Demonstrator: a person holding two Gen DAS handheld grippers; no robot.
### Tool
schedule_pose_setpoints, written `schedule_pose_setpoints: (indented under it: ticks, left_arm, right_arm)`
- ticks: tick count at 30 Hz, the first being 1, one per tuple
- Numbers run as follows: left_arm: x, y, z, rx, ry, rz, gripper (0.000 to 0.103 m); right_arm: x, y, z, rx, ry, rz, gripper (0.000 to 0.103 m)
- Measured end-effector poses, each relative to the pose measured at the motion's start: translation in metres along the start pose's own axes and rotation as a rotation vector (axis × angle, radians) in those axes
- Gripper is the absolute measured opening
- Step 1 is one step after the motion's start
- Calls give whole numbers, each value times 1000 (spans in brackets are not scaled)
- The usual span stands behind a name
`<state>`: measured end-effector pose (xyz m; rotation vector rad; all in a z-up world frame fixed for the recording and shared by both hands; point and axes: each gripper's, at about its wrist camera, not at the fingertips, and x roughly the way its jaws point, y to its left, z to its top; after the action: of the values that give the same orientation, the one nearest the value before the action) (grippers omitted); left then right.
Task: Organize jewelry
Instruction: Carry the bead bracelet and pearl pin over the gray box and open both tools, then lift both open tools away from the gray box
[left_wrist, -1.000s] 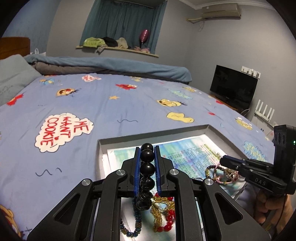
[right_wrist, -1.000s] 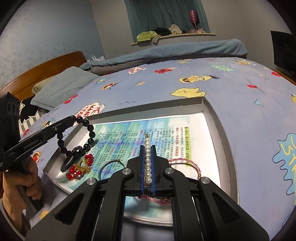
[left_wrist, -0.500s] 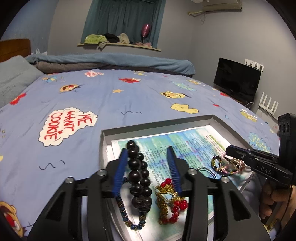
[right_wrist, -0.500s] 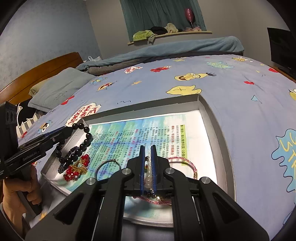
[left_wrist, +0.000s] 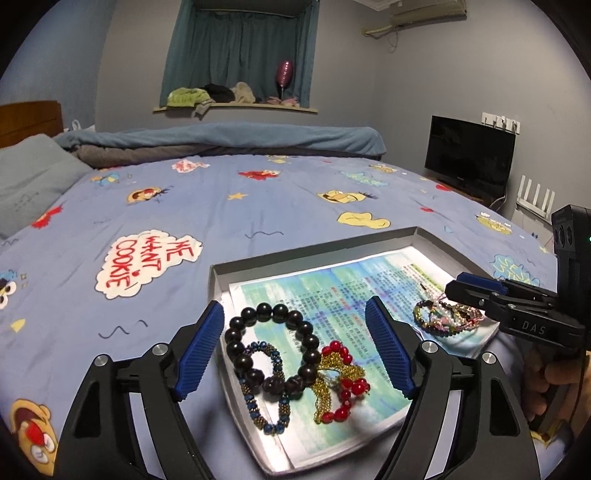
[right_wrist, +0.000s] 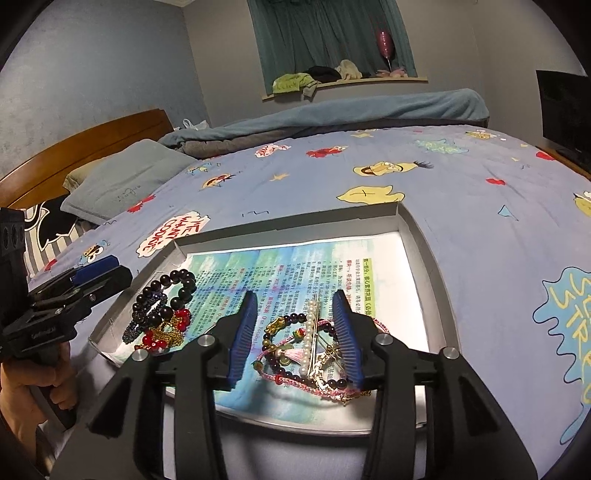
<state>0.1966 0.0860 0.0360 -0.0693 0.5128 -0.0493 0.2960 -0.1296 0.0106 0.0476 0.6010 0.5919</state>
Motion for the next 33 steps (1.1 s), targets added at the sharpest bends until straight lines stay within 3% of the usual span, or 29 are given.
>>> schedule_pose_setpoints:
  ticks: [7, 15, 19, 33]
  left_arm:
    - [-18, -5, -7, 4, -21, 8, 88]
    - [-36, -17, -19, 28, -24, 0, 89]
    - [-47, -19, -26, 30, -26, 2, 89]
    - [-84, -22, -63, -1, -3, -35, 89]
  right_arm:
    - [-7, 4, -1, -21, -28, 2, 65]
    - [-17, 7, -6, -42, -44, 4, 76]
    - [-25, 7, -10, -44, -64, 6, 88]
    - [-56, 22, -28, -137, -81, 23, 92]
